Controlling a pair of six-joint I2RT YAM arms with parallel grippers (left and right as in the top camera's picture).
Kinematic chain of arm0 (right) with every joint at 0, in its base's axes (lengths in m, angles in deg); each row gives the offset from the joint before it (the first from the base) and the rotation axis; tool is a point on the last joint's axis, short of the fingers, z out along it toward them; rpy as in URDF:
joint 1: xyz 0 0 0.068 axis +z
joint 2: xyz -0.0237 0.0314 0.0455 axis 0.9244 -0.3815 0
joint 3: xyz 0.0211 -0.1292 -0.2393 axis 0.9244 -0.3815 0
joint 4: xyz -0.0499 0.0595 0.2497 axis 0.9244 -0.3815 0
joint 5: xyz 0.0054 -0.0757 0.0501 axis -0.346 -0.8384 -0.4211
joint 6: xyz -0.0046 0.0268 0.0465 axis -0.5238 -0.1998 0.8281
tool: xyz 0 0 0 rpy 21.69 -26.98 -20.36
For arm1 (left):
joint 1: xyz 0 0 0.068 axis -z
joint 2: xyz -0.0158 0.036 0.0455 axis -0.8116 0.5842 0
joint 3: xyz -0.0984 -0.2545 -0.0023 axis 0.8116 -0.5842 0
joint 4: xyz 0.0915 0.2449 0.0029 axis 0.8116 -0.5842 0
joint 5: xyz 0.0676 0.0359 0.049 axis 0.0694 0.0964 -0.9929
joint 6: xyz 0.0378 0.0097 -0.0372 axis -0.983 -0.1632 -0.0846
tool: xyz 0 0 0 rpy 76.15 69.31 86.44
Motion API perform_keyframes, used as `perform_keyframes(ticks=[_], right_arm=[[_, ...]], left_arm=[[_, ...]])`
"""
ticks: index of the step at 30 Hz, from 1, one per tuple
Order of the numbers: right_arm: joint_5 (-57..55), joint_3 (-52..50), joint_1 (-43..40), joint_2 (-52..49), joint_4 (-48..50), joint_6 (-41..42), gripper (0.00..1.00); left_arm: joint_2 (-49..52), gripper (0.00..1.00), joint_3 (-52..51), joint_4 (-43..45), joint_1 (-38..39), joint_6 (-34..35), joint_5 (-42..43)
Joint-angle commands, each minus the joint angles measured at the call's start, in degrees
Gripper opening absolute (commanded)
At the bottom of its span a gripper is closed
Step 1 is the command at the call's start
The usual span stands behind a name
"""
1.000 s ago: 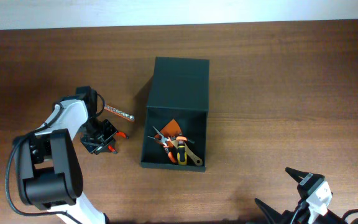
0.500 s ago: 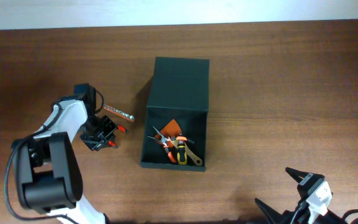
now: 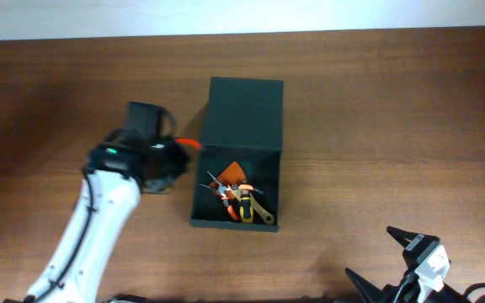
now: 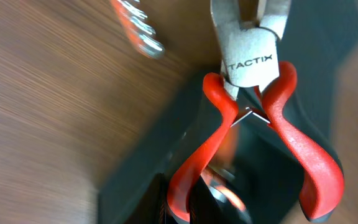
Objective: Pack container
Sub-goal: 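Grasp the red-handled pliers with the left gripper and lower them into the box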
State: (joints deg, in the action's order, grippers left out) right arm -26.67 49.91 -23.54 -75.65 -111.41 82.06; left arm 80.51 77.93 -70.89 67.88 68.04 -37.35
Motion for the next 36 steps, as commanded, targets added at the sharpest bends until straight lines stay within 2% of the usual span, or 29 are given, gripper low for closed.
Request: perform_keyframes(ticks=[1, 4, 9, 19, 24, 29, 33, 36], right_arm=[[-0.7, -0.2, 0.2, 0.2, 0.2, 0.7, 0.99], [-0.7, -0.2, 0.2, 0.2, 0.2, 0.6, 0.99], [-0.7, -0.2, 0.2, 0.2, 0.2, 0.6, 0.99], [-0.7, -0.2, 0.2, 0.2, 0.2, 0.6, 0.99], [-0.7, -0.2, 0.2, 0.2, 0.2, 0.7, 0.99], [-0.7, -0.2, 0.2, 0.2, 0.2, 0.6, 0.99], [-0.7, -0.2, 0.2, 0.2, 0.2, 0.6, 0.99], [-0.7, -0.2, 0.2, 0.2, 0.2, 0.6, 0.99]], left_arm=[[0.0, 0.02, 0.9, 0.8, 8.4, 14.9, -1.8], [1.5, 0.02, 0.9, 1.8, 14.4, 21.6, -1.7], [5.8, 0.02, 0.9, 4.4, 19.7, 26.5, 1.6], [15.1, 0.02, 1.0, 5.2, 20.7, 33.9, 8.7], [18.4, 0.04, 1.0, 5.4, 20.7, 34.1, 10.2], [19.4, 0.20, 1.0, 5.4, 20.7, 34.1, 10.1], [19.4, 0.27, 1.0, 5.4, 20.7, 34.1, 9.9], [19.3, 0.28, 1.0, 5.6, 20.7, 34.1, 9.5]])
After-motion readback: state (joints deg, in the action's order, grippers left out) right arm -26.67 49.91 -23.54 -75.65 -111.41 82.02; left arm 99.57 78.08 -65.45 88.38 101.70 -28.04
